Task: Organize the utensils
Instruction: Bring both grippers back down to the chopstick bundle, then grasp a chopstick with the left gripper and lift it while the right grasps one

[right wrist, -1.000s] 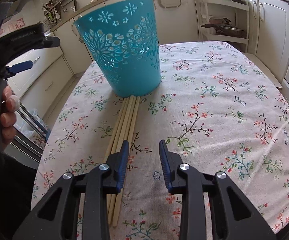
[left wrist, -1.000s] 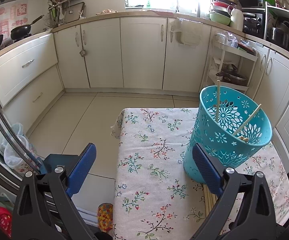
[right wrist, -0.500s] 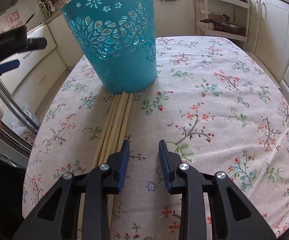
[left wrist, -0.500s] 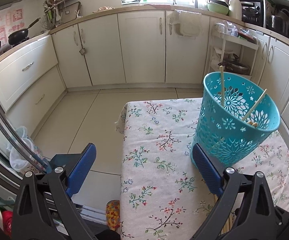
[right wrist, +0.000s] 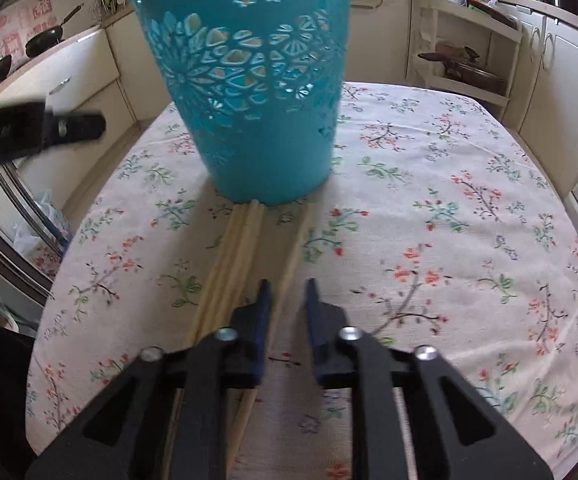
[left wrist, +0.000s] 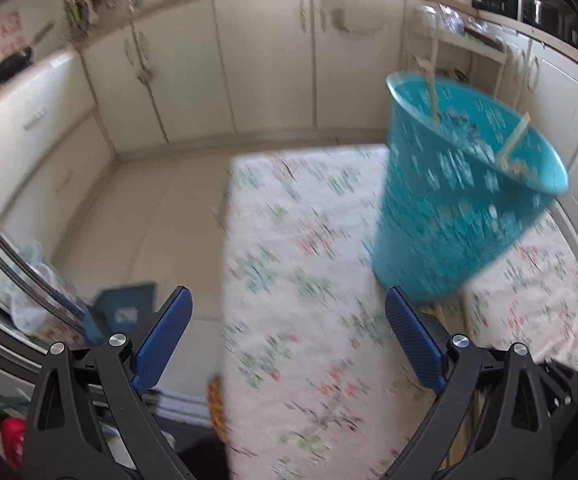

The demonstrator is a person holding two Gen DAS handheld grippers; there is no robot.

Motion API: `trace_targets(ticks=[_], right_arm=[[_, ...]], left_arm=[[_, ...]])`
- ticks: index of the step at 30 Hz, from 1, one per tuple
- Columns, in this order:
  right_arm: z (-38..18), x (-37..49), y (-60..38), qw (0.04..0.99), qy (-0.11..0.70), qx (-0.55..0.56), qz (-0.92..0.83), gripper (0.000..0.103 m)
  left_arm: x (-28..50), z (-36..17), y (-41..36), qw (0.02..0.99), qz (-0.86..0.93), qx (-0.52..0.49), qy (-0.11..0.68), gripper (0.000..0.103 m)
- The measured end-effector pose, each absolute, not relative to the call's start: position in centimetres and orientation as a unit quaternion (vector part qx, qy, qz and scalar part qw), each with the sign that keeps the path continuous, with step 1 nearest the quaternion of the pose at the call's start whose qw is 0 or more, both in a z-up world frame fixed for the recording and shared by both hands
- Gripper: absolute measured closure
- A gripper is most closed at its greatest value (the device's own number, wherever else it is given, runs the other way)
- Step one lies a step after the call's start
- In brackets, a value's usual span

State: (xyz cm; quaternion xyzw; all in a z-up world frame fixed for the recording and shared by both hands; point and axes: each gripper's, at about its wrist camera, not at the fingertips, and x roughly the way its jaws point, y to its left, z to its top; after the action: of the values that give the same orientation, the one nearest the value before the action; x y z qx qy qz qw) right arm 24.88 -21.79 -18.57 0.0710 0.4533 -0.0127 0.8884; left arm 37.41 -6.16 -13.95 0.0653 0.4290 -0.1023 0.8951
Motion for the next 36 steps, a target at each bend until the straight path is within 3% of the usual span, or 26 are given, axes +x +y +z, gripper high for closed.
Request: trace_targets(ticks=[6, 16, 32, 35, 36], right_arm=[[-18.6, 23.2, -24.9, 0.888, 0.449, 0.098, -0.023, 0.095], [-19.0, 23.1, -26.4, 0.887, 0.434, 0.158, -0.001, 0.094], [-19.1, 23.2, -26.3, 0.888, 0.431, 0.16, 0.01, 0.087], [-19.1, 23.1, -26.3, 0.888, 0.431, 0.16, 0.011, 0.087], [-19.1, 23.1, -26.3, 0.888, 0.431, 0.161, 0.011, 0.087]], left_arm=[[36.4, -18.1, -8.8, 0.846, -0.157, 0.043, 0.507, 0.01], [35.9, -20.3, -11.6, 0.836, -0.163, 0.076, 0.519, 0.01], [36.5, -21.2, -11.9, 0.835, -0.142, 0.098, 0.523, 0.011], [36.4, -20.9, -12.5, 0.838, -0.152, 0.102, 0.514, 0.021], [36.3, -20.8, -12.8, 0.839, -0.16, 0.105, 0.509, 0.031]])
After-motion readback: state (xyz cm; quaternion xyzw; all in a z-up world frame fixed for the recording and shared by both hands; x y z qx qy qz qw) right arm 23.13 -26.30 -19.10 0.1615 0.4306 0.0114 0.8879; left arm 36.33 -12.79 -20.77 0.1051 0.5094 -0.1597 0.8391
